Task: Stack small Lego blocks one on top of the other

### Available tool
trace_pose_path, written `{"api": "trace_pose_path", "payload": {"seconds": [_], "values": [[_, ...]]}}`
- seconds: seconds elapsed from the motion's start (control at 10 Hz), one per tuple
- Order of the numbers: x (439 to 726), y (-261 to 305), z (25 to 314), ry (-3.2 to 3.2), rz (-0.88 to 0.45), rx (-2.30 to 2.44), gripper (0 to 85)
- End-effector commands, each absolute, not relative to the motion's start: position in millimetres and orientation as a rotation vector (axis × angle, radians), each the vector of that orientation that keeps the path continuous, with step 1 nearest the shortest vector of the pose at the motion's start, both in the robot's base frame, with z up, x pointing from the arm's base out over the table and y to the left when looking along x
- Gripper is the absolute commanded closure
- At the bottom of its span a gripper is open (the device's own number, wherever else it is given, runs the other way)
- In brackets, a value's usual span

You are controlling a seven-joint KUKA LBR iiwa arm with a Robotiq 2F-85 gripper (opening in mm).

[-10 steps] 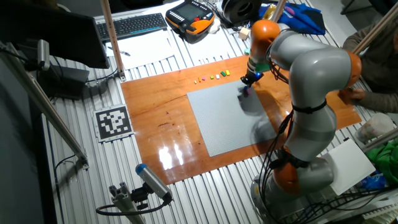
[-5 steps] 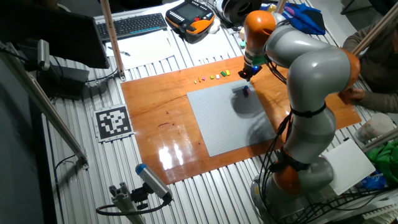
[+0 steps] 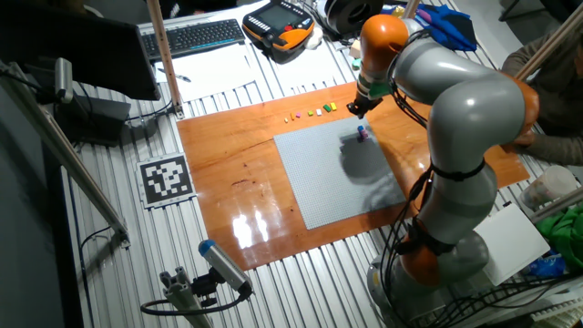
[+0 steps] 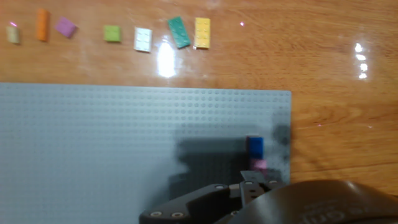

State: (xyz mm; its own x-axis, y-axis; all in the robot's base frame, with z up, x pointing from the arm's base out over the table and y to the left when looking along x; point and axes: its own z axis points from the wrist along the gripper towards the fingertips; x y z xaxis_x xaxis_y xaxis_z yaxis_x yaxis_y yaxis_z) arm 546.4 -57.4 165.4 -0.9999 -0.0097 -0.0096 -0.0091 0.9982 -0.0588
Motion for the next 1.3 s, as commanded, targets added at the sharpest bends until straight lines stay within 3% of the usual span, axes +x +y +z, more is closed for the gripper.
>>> {"api": "trace_pose_path", "payload": {"seconds": [0.0, 0.3, 1.2], "values": [[544.6, -55.1, 166.9, 3.124, -0.072, -0.011, 85.0], [542.4, -48.5, 167.4, 3.121, -0.012, -0.003, 85.0], [553.2, -40.0, 156.5, 3.154, 0.005, -0.057, 85.0]]}}
